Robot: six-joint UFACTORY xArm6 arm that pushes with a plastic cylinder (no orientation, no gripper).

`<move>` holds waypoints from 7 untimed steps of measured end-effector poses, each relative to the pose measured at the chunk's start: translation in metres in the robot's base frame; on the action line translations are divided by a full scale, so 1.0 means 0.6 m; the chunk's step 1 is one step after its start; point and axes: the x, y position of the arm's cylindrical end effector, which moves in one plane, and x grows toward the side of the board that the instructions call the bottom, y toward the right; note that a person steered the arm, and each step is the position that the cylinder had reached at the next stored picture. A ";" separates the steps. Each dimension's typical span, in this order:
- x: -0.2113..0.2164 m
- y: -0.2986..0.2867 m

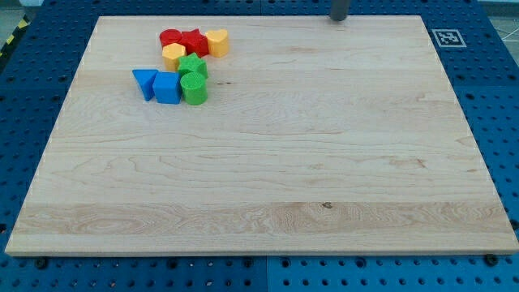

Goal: Point at the red circle

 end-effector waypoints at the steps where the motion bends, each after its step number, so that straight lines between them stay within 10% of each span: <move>1: 0.001 -0.065; 7: 0.012 -0.525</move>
